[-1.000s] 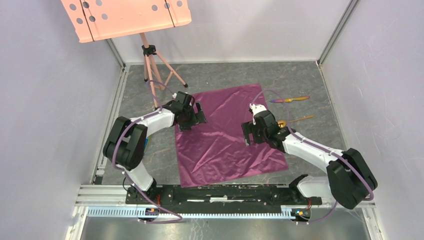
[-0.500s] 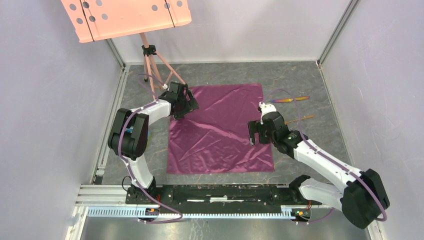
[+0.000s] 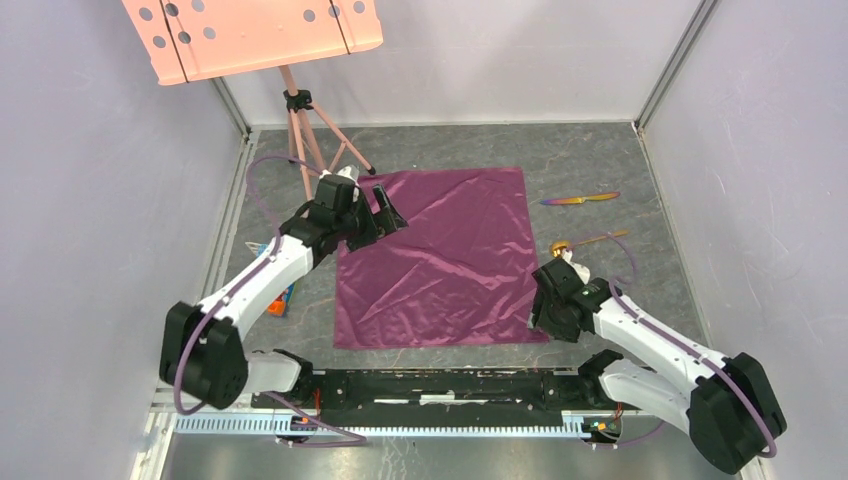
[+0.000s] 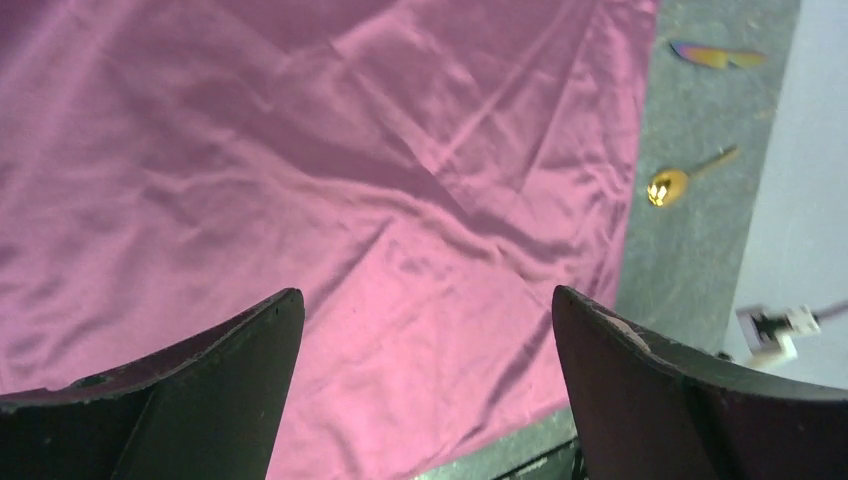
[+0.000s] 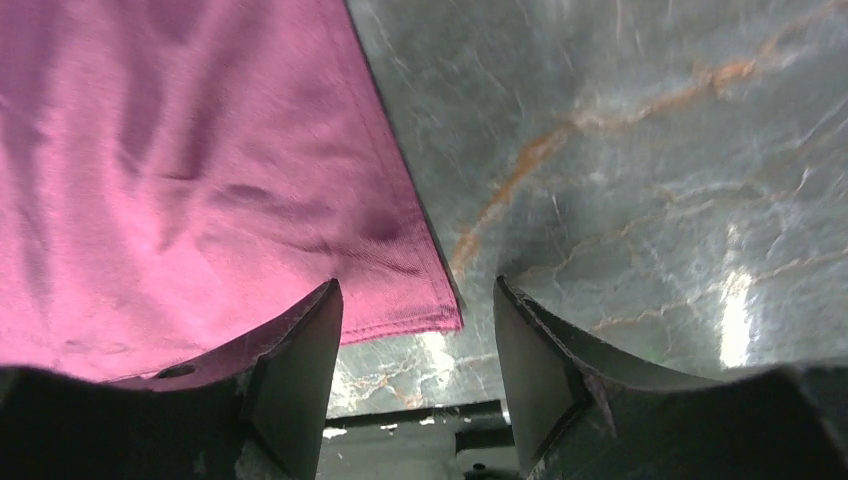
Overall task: Fold the napkin into a case and place the utensils inside
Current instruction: Smooth out the napkin at the center of the board.
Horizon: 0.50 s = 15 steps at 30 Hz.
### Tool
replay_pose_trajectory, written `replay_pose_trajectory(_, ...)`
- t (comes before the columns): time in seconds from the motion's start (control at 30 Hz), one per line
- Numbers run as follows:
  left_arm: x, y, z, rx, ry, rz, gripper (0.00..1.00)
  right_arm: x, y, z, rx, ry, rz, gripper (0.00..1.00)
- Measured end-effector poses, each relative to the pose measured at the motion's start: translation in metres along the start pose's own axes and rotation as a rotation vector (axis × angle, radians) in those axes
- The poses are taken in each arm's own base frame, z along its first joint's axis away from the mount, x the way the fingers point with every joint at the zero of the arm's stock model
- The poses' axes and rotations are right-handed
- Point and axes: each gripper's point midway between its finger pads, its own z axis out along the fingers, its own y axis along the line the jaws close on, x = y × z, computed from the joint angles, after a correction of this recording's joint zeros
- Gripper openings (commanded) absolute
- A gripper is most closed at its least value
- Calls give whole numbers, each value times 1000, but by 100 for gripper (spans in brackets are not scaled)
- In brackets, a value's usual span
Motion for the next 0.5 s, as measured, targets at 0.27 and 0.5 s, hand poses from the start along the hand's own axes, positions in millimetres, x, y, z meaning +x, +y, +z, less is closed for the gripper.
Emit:
replay_pose_trajectory(0.27,58,1,-34,48,89,53,100,15,-1,0,55,70,124,60)
replay_pose_trajectory(0.5,78,11,-49,38,114,71,100,21,-5,-5,118,87,198,60)
